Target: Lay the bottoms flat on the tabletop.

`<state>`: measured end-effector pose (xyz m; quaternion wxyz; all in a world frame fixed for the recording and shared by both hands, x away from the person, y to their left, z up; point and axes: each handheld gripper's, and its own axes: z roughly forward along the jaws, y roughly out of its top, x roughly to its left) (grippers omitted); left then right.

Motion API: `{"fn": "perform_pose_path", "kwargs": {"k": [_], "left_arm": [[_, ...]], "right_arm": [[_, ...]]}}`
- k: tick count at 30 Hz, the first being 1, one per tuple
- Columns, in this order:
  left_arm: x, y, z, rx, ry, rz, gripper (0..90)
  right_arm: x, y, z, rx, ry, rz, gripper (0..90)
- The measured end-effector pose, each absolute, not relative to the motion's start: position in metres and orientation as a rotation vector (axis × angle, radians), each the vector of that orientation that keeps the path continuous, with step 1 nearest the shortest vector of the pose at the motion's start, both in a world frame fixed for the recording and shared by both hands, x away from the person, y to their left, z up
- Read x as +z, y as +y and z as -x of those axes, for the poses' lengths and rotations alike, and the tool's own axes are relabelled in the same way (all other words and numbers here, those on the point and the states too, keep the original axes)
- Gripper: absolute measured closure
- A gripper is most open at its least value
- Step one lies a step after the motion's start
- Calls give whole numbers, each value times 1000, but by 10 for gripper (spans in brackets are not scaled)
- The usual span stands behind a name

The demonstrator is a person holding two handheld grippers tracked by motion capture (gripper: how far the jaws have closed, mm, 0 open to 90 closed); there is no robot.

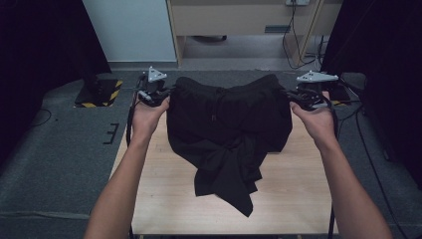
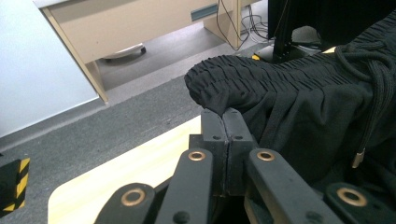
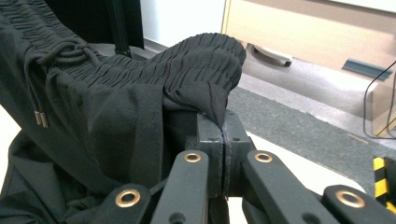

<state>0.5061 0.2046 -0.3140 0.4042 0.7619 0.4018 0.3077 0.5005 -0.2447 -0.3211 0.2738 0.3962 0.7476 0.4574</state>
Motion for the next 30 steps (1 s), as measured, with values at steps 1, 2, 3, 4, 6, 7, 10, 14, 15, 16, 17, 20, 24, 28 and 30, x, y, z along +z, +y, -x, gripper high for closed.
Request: {"fn": "perform_pose_path", "kwargs": {"k": [1, 2, 3, 4, 6, 7, 10, 14, 15, 16, 17, 20, 24, 28, 30], "left_arm": [[-316, 205, -508, 773, 1018, -1927, 895], [-318, 205, -510, 771, 1021, -1929, 895], [-320, 206, -512, 768, 1026, -1932, 895], [-323, 206, -514, 761, 1032, -1929, 895], [-327, 207, -518, 753, 1040, -1934, 895], [-330, 208, -520, 741, 1053, -1935, 895], [-335, 210, -525, 734, 1061, -1942, 895], [-340, 211, -529, 726, 1069, -1950, 895], [-341, 212, -531, 723, 1074, -1950, 895], [-343, 213, -533, 717, 1076, -1956, 895], [-344, 213, -534, 716, 1077, -1958, 895], [-348, 213, -534, 715, 1074, -1965, 896], [-352, 213, -530, 711, 1070, -1962, 895], [-354, 213, -525, 706, 1074, -1959, 895], [-355, 212, -523, 704, 1077, -1963, 895]], "right_arm": [[-325, -244, -503, 1236, 2015, -1071, 890], [-328, -244, -506, 1232, 2020, -1073, 890], [-330, -244, -507, 1232, 2024, -1077, 890], [-334, -243, -510, 1236, 2027, -1089, 890], [-340, -242, -515, 1230, 2036, -1093, 890], [-342, -242, -517, 1230, 2039, -1096, 890], [-349, -240, -524, 1228, 2046, -1112, 890], [-356, -237, -532, 1223, 2060, -1123, 890], [-357, -237, -533, 1223, 2064, -1122, 890], [-359, -236, -535, 1224, 2067, -1131, 889], [-361, -235, -537, 1222, 2069, -1132, 890], [-364, -235, -540, 1217, 2075, -1134, 890], [-366, -236, -536, 1226, 2073, -1137, 890], [-370, -236, -532, 1222, 2082, -1130, 890], [-371, -236, -531, 1222, 2087, -1137, 890]]}}
